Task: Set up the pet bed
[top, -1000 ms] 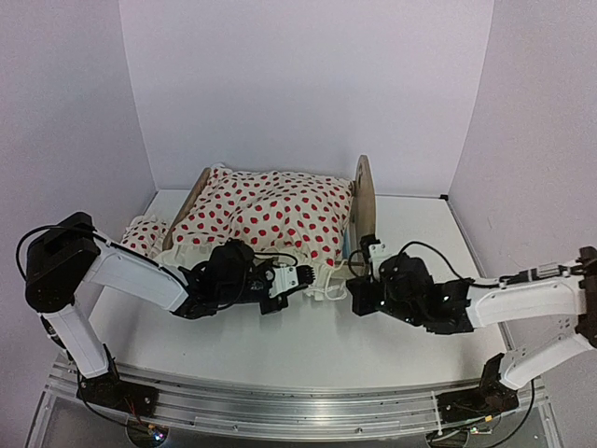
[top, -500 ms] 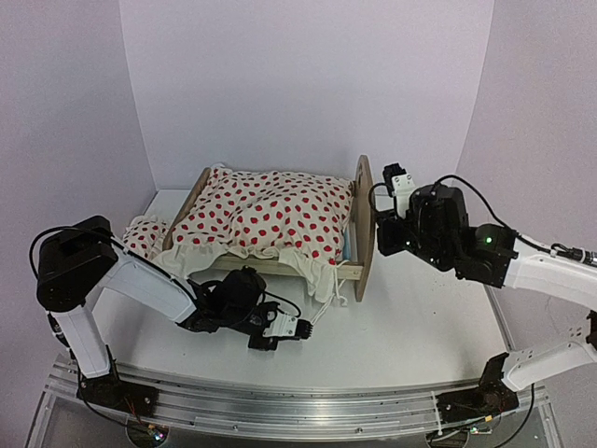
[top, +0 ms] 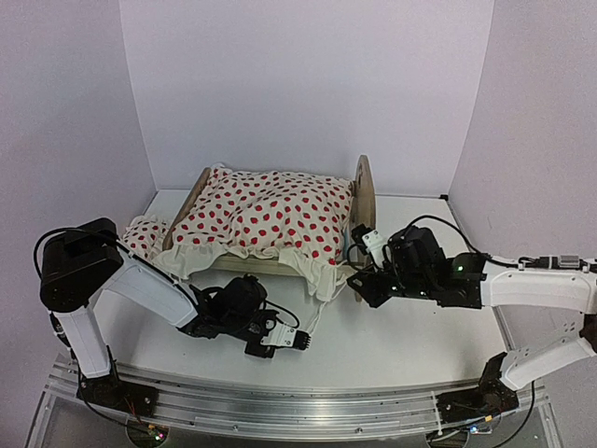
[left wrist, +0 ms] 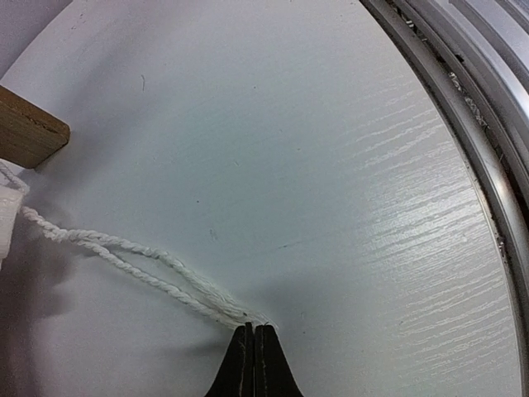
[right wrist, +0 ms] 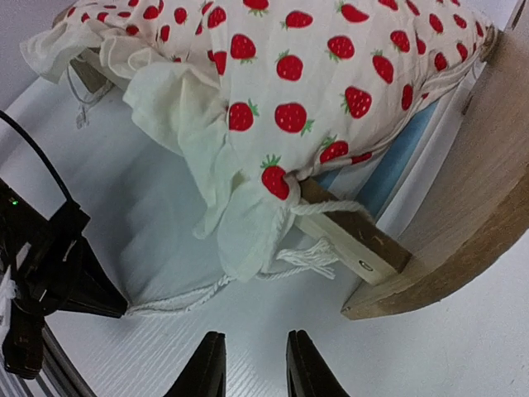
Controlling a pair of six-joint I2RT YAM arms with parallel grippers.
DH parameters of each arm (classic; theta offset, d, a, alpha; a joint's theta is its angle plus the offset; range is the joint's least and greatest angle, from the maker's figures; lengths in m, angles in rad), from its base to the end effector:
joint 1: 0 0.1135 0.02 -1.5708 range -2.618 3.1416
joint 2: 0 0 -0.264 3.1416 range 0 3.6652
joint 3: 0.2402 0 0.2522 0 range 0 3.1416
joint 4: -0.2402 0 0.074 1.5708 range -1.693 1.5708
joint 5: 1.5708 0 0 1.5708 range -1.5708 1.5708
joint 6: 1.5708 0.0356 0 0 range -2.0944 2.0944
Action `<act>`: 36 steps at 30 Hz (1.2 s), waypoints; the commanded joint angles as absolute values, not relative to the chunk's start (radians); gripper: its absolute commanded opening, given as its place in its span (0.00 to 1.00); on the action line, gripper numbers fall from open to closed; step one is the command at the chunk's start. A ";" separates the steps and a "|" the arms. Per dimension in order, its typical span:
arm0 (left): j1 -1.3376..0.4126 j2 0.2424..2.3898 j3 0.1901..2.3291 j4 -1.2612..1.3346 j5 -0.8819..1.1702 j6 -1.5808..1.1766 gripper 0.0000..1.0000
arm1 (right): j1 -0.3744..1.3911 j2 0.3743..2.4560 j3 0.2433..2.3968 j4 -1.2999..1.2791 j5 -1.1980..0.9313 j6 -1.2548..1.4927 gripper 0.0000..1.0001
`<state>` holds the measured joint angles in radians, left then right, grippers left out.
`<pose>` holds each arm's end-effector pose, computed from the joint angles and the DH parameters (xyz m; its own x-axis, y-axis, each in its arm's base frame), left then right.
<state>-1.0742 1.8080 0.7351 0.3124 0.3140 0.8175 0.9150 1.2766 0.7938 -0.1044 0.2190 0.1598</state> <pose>0.1475 -0.2953 0.1092 0.4631 0.6016 -0.6509 0.8845 -0.2667 0.3828 0.1761 0.2162 0.2453 -0.4391 -0.3160 -0.8410 -0.6011 0.7990 0.0136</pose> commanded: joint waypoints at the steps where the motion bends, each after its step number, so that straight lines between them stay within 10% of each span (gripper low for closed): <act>1: -1.072 1.801 0.778 0.362 0.290 0.814 0.00 | 0.916 1.296 0.764 -0.025 0.265 0.298 0.27; 11: -1.071 1.809 0.802 0.379 0.296 0.822 0.00 | 0.916 1.390 0.548 0.475 0.400 1.048 0.43; 36: -1.071 1.810 0.798 0.400 0.290 0.840 0.00 | 0.917 1.653 0.586 0.762 0.487 1.211 0.41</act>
<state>-1.0740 1.8080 0.7727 0.3677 0.2916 0.8346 0.9154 1.6202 0.5410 0.7047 0.4811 1.1752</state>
